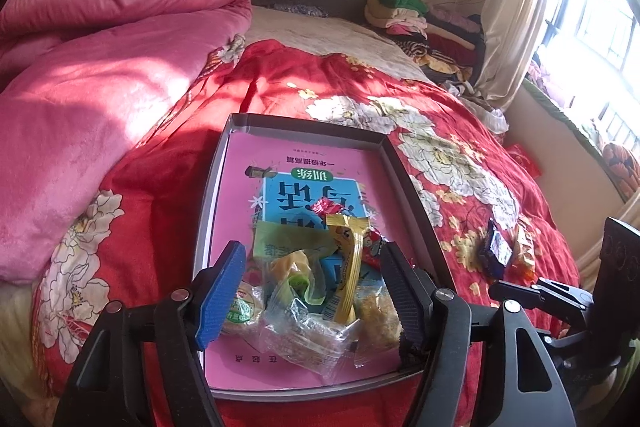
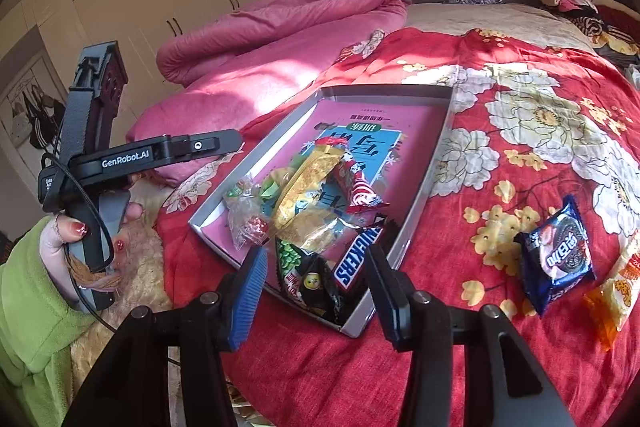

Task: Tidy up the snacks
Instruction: 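Move right tool to the orange bread bag while left tool moves to the blue Oreo pack, then close right tool on the orange bread bag while left tool grasps the blue Oreo pack, then lift and carry the bread bag toward the tray with right tool while left tool carries the Oreo pack, then lower the bread bag onto the tray with right tool while left tool lowers the Oreo pack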

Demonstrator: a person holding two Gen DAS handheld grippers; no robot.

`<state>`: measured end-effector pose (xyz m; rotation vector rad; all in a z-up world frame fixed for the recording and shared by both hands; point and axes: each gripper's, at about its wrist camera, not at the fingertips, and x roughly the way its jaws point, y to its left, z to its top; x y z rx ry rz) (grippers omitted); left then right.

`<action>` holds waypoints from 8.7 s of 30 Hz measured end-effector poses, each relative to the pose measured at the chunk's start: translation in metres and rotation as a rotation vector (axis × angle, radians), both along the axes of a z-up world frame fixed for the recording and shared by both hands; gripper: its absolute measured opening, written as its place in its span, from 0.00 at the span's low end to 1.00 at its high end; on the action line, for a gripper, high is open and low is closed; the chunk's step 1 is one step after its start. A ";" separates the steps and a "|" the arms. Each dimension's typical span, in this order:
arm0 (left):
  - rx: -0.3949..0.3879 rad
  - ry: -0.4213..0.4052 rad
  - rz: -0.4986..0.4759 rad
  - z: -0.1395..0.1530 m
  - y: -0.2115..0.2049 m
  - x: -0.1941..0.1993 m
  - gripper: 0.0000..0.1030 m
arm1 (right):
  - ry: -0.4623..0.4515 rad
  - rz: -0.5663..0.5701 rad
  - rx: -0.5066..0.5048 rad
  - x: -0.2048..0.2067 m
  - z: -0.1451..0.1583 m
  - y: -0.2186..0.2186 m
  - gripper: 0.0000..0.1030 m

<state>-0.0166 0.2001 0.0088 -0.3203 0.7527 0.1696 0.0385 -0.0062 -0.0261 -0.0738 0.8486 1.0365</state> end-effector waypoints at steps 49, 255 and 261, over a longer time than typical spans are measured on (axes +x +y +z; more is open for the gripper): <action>-0.004 0.032 -0.377 0.016 -0.177 0.078 0.74 | 0.035 -0.572 0.070 0.063 0.029 -0.172 0.68; 0.019 0.097 0.080 -0.012 0.010 -0.021 0.51 | -0.062 0.054 -0.028 -0.016 0.010 0.070 0.37; 0.034 0.086 0.036 -0.015 0.000 -0.011 0.51 | -0.044 0.007 -0.052 -0.003 0.001 0.064 0.37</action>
